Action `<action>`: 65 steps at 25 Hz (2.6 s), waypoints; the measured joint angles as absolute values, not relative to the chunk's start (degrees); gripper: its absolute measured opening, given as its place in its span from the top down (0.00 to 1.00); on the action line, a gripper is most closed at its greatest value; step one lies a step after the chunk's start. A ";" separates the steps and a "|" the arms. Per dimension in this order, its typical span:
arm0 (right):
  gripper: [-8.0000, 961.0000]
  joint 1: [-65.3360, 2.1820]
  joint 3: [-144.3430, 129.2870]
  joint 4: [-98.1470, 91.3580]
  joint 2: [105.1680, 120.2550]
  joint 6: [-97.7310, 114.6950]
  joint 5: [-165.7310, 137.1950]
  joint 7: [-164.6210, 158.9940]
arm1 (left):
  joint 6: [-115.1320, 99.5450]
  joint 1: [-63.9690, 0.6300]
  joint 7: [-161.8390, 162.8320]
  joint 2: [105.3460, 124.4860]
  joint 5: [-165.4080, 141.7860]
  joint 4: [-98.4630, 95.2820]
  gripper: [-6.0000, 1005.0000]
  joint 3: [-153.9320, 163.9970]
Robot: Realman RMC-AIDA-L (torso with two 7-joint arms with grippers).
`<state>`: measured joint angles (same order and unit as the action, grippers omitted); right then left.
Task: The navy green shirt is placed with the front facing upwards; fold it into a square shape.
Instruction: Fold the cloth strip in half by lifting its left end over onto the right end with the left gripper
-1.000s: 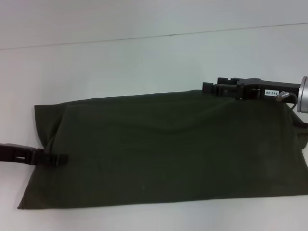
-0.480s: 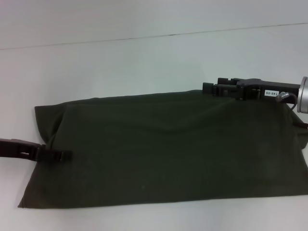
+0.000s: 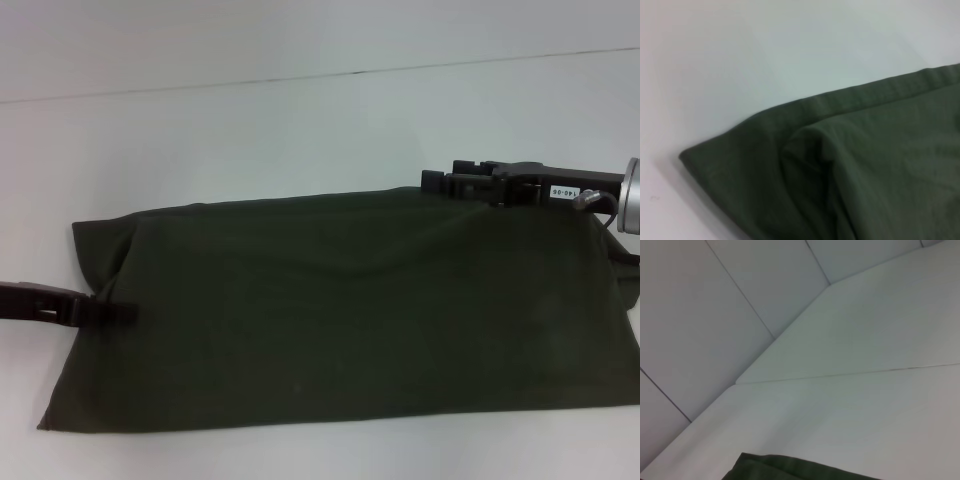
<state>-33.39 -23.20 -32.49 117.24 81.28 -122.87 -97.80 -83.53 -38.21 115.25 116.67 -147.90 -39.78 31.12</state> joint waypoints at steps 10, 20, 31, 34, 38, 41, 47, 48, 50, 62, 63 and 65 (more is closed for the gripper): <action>0.05 -33.31 -23.20 -32.49 117.24 81.30 -122.87 -97.75 | -82.72 -38.24 115.37 116.58 -148.19 -39.72 0.73 31.38; 0.05 -33.30 -23.20 -32.46 117.32 81.30 -122.87 -97.58 | -82.84 -38.28 115.02 116.77 -148.01 -39.72 0.92 31.46; 0.05 -32.68 -23.27 -32.03 117.33 80.56 -122.87 -97.55 | -86.50 -38.32 115.21 116.92 -143.36 -42.51 0.96 31.31; 0.05 -32.49 -23.18 -32.00 117.33 80.50 -122.87 -97.55 | -87.71 -38.20 115.28 117.22 -142.68 -43.87 0.96 31.36; 0.05 -32.43 -23.50 -31.99 117.30 80.49 -122.98 -97.59 | -88.00 -38.37 115.36 117.42 -142.20 -44.16 0.96 31.48; 0.05 -32.43 -23.67 -31.99 117.26 80.49 -123.26 -97.66 | -88.31 -38.44 115.37 117.47 -142.05 -44.27 0.96 31.43; 0.05 -32.43 -24.28 -31.93 117.25 80.50 -123.39 -97.62 | -90.25 -38.24 115.40 117.77 -141.22 -46.14 0.96 31.21; 0.06 -32.43 -24.59 -31.92 117.28 80.50 -123.40 -97.71 | -90.46 -38.20 115.40 117.81 -141.09 -46.34 0.96 31.18; 0.06 -32.51 -25.67 -31.89 117.38 80.50 -123.41 -98.17 | -90.80 -38.15 115.42 117.82 -140.98 -46.65 0.96 31.15; 0.40 -33.62 -33.44 -29.90 118.18 79.68 -123.39 -100.40 | -92.17 -38.02 116.57 117.84 -140.81 -48.98 0.96 31.04; 0.42 -33.90 -33.87 -29.64 118.34 79.37 -123.40 -100.40 | -92.44 -37.99 116.59 117.85 -140.65 -49.26 0.96 31.02; 0.47 -34.47 -35.09 -29.08 118.65 78.61 -123.39 -100.40 | -92.97 -37.96 116.61 117.92 -140.39 -49.65 0.96 31.05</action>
